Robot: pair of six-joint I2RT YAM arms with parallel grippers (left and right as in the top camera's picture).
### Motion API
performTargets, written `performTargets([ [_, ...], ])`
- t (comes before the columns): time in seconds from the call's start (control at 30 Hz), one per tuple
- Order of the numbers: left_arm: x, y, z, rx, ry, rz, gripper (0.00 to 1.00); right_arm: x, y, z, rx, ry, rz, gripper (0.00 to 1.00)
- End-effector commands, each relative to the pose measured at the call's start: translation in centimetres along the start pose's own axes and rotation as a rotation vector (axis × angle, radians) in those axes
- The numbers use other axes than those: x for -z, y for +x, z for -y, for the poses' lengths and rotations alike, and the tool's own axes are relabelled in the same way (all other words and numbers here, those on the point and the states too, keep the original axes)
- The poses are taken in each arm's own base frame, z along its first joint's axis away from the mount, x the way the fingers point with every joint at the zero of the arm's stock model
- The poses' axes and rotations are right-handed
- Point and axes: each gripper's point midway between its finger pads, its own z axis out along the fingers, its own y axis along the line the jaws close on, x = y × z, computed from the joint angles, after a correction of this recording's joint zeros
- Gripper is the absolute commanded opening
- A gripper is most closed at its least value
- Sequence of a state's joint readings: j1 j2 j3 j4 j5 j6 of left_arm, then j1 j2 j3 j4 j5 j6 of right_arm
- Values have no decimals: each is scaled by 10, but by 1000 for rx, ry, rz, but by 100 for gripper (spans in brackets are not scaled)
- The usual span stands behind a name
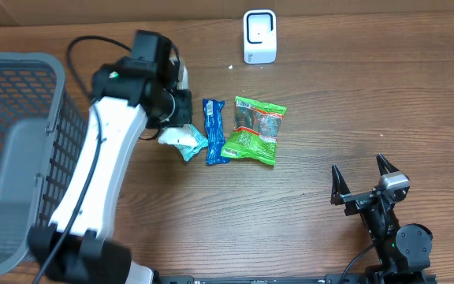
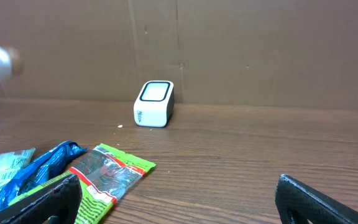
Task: Scan the item barcode
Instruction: 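Carry the white tube out and lay it left of the wipes pack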
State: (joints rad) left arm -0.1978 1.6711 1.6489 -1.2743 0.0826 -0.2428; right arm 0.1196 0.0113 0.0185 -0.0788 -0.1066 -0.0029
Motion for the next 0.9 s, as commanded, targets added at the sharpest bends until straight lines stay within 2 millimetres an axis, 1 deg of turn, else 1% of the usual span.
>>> performTargets([
  [0.0,-13,-2,-29,102,-137,-38,4,0,2,-1,-2,-4,2,100],
  [0.13,-29,1,-51,125,-205,-83,4,0,2,-1,-2,-4,2,100],
  [0.27,-51,5,-61,32,-210,-106,4,0,2,-1,-2,-4,2,100],
  [0.4,-84,19,-71,24,-218,-124,4,0,2,-1,-2,-4,2,100],
  [0.47,-100,23,-76,-4,-216,-120,4,0,2,-1,-2,-4,2,100],
  [0.5,-111,26,-78,-38,-213,-112,4,0,2,-1,-2,-4,2,100],
  [0.67,-145,29,-83,-144,-201,-51,4,0,2,-1,-2,-4,2,100],
  [0.87,-171,34,-86,-151,-195,17,4,0,2,-1,-2,-4,2,100],
])
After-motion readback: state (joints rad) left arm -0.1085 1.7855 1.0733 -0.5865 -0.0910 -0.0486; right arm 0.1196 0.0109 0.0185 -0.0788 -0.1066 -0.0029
